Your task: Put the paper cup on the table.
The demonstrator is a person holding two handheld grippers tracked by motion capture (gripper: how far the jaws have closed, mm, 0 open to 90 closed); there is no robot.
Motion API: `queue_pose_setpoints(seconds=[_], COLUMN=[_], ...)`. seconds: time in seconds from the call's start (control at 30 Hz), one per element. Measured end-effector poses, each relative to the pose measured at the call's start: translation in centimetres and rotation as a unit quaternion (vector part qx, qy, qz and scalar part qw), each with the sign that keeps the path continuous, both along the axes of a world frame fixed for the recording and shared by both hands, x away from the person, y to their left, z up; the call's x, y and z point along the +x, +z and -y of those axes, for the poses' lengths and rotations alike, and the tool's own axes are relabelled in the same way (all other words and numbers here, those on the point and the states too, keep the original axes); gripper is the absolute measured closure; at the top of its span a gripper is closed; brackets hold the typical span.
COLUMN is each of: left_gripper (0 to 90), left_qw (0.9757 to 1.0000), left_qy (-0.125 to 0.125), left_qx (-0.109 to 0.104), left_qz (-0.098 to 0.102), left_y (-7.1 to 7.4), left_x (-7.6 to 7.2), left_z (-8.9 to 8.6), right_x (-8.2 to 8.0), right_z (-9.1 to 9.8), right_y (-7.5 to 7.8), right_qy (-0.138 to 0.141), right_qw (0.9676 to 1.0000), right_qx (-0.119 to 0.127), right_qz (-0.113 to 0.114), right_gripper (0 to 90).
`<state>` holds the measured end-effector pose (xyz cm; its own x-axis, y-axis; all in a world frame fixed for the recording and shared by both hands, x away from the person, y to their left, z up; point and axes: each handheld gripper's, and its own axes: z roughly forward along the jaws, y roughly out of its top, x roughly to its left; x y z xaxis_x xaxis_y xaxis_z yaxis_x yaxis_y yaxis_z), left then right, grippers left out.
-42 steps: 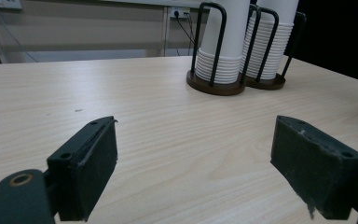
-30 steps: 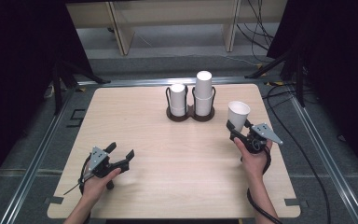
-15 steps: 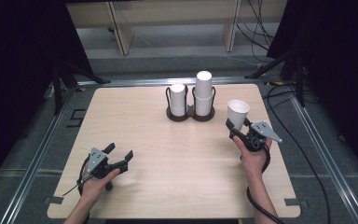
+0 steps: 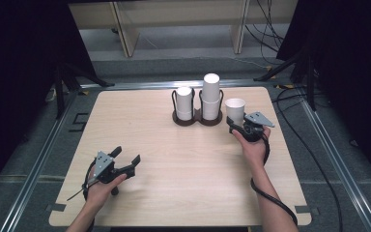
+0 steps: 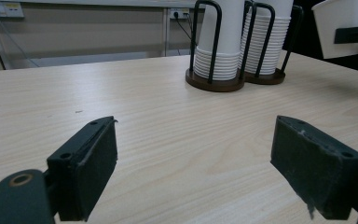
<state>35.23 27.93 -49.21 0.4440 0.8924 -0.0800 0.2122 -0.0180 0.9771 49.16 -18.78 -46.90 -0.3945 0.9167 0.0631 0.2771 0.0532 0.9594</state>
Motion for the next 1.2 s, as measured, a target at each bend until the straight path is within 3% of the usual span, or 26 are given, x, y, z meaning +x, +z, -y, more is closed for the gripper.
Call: queue_pose_setpoints(seconds=[0.1, 0.2, 0.23, 0.27, 0.37, 0.43, 0.53, 0.57, 0.63, 0.7, 0.73, 0.77, 0.8, 0.87, 0.9, 0.93, 0.97, 1.0, 1.03, 1.07, 1.1, 1.17, 1.2], left_gripper=[14.2, 14.1, 14.1, 14.1, 14.1, 14.1, 14.1, 14.1, 14.1, 14.1, 14.1, 14.1, 14.1, 14.1, 14.1, 14.1, 14.1, 14.1, 14.2, 14.2, 14.2, 14.1, 14.1], left_qw=[1.0000, 0.9999, 0.9999, 0.9999, 1.0000, 0.9999, 0.9999, 0.9999, 0.9999, 0.9998, 0.9998, 0.9998, 0.9998, 0.9996, 0.9992, 0.9986, 0.9979, 0.9969, 0.9950, 0.9932, 0.9913, 0.9863, 0.9845], left_qy=[-0.005, -0.011, -0.011, -0.011, -0.006, -0.008, -0.008, -0.008, -0.013, -0.014, -0.017, -0.018, -0.020, -0.026, -0.034, -0.044, -0.055, -0.065, -0.080, -0.094, -0.107, -0.140, -0.150], left_qx=[0.000, -0.004, 0.003, 0.006, 0.007, 0.002, 0.005, 0.008, 0.003, 0.011, 0.006, 0.002, 0.000, -0.007, -0.013, -0.020, -0.025, -0.031, -0.044, -0.051, -0.056, -0.061, -0.060], left_qz=[-0.002, 0.011, 0.004, 0.005, 0.004, 0.010, 0.008, 0.006, 0.010, 0.002, 0.006, 0.008, 0.006, -0.009, -0.018, -0.019, -0.024, -0.034, -0.039, -0.046, -0.051, -0.063, -0.069], left_y=[-0.1, -0.3, -0.1, -0.1, 0.0, 0.0, 0.0, 0.0, -0.1, -0.1, -0.3, -0.3, -0.3, 0.0, 0.2, 0.4, 0.7, 1.0, 1.3, 1.6, 1.9, 2.6, 3.0], left_x=[-0.2, -0.3, -0.5, -0.6, -0.7, -0.6, -0.6, -0.7, -0.5, -0.6, -0.5, -0.4, -0.4, -0.4, -0.2, 0.1, 0.4, 0.8, 1.3, 1.9, 2.4, 3.6, 4.3], left_z=[0.0, 0.0, -0.1, -0.2, -0.3, -0.3, -0.2, -0.2, 0.0, 0.1, 0.2, 0.2, 0.3, 0.6, 0.9, 1.4, 1.9, 2.6, 3.5, 4.4, 5.5, 7.6, 8.7], right_x=[0.6, 0.9, 0.9, 0.8, 1.2, 1.3, 1.4, 1.3, 1.4, 1.4, 1.5, 1.3, 1.0, 0.8, 0.2, 0.1, -0.4, -0.5, -0.9, -1.1, -1.4, -2.2, -2.5], right_z=[0.0, 0.1, 0.2, 0.1, 0.6, 0.7, 0.5, 0.5, 0.7, 0.7, 0.8, 0.9, 0.6, 0.8, 0.6, 0.8, 0.6, 0.9, 1.0, 1.2, 1.2, 1.1, 1.0], right_y=[-0.5, -0.9, -1.0, -1.1, -1.5, -1.6, -1.9, -1.8, -1.7, -1.7, -1.8, -1.6, -1.5, -1.0, -0.7, -0.6, -0.4, -0.3, -0.2, -0.2, -0.2, -0.1, 0.0], right_qy=[-0.006, -0.030, -0.033, -0.043, -0.042, -0.042, -0.066, -0.059, -0.052, -0.054, -0.061, -0.061, -0.068, -0.055, -0.054, -0.048, -0.050, -0.043, -0.041, -0.045, -0.033, -0.041, -0.032], right_qw=[0.9996, 0.9983, 0.9980, 0.9972, 0.9960, 0.9949, 0.9928, 0.9931, 0.9919, 0.9920, 0.9923, 0.9931, 0.9934, 0.9958, 0.9960, 0.9963, 0.9966, 0.9971, 0.9975, 0.9973, 0.9980, 0.9981, 0.9986], right_qx=[-0.019, -0.045, -0.047, -0.035, -0.057, -0.061, -0.072, -0.061, -0.074, -0.073, -0.075, -0.070, -0.051, -0.050, -0.039, -0.062, -0.044, -0.052, -0.045, -0.053, -0.049, -0.044, -0.038], right_qz=[-0.021, -0.022, -0.028, -0.049, -0.054, -0.068, -0.069, -0.081, -0.089, -0.088, -0.077, -0.071, -0.077, -0.053, -0.059, -0.034, -0.049, -0.034, -0.036, -0.022, -0.021, -0.012, -0.016], right_gripper=[33.9, 33.9, 33.9, 33.8, 33.8, 33.8, 33.9, 33.9, 33.8, 33.8, 33.8, 33.8, 33.8, 33.8, 33.8, 33.8, 33.7, 33.7, 33.8, 33.7, 33.7, 33.7, 33.7])
